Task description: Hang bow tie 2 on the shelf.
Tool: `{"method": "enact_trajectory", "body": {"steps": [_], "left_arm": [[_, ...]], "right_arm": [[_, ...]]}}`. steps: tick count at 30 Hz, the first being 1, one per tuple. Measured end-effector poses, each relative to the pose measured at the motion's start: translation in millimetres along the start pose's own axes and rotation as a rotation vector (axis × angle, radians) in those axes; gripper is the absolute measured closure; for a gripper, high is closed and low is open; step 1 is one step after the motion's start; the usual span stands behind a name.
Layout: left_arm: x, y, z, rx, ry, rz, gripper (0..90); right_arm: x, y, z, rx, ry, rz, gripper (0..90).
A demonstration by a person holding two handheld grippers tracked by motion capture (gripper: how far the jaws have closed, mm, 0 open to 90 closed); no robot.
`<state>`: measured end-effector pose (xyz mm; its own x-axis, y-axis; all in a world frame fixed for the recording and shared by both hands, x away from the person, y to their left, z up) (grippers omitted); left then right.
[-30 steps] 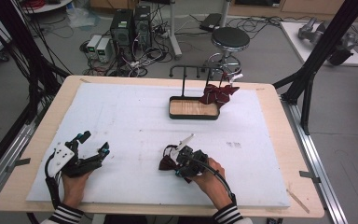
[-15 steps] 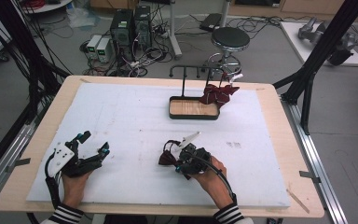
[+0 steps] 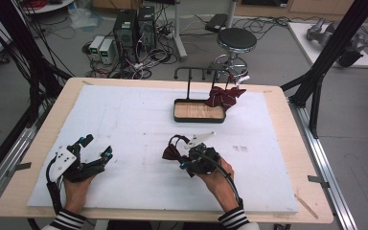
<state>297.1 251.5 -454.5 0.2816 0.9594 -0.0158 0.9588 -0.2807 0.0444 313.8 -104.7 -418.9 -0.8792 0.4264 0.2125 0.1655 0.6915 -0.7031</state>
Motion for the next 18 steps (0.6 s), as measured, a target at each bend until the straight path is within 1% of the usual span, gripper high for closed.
{"method": "enact_trajectory", "body": {"steps": [3, 9, 10, 14, 18], "left_arm": [[-0.1, 0.1, 0.0, -0.002, -0.001, 0.000, 17.4], [-0.2, 0.1, 0.1, -0.002, -0.001, 0.000, 17.4], [-0.3, 0.1, 0.0, -0.002, -0.001, 0.000, 17.4], [-0.2, 0.1, 0.0, -0.002, -0.001, 0.000, 17.4], [-0.3, 0.2, 0.1, -0.001, -0.001, 0.001, 17.4]], "right_arm": [[-1.7, -4.9, -2.1, -0.048, 0.002, 0.009, 77.1], [-4.5, -13.6, -4.1, -0.114, 0.005, 0.037, 77.1], [-5.1, -15.5, -4.7, -0.133, 0.004, 0.041, 77.0], [-6.4, -21.0, -6.9, -0.185, -0.001, 0.066, 77.0], [-7.4, -26.0, -9.3, -0.232, -0.005, 0.102, 77.0]]}}
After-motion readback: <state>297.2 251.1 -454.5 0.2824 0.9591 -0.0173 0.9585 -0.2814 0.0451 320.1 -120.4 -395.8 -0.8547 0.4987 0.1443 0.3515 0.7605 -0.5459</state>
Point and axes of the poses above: each handheld gripper's, and its own axes: y roughly forward along the jaws, z roughly out of its underside, x roughly to its left, the point moved 3 cm from there along y, roughly forward along the jaws, and after that the axes turned 13 degrees about -z, right-handed, at the moved point
